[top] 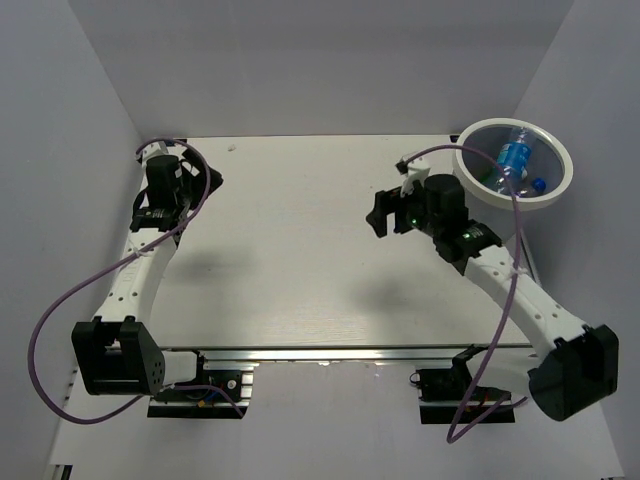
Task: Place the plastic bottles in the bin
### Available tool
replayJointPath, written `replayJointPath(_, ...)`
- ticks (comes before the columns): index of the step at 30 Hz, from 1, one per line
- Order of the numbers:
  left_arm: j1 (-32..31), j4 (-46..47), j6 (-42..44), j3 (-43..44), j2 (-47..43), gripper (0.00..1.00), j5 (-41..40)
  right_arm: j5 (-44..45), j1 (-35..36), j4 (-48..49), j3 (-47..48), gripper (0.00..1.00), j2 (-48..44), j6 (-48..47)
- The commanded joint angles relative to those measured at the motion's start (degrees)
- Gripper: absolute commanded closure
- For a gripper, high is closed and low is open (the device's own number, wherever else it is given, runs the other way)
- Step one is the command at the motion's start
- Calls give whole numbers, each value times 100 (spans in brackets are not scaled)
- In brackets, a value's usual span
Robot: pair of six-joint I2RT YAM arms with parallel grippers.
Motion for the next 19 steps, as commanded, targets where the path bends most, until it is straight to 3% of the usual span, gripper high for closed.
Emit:
replayJointPath(1,27,-43,122,-51,-224,2,-380,-98,81,486,-284,11,260,304)
replayJointPath(5,27,-202,209,-16,-101,2,-777,121,81,433,-311,11,313,428)
replayJointPath(12,27,-140,227,2,-65,2,-654,903,90,749,-583,11,-55,454)
replayJointPath(19,27,-140,245,37,-57,2,-715,886,90,951,-759,11,-346,357)
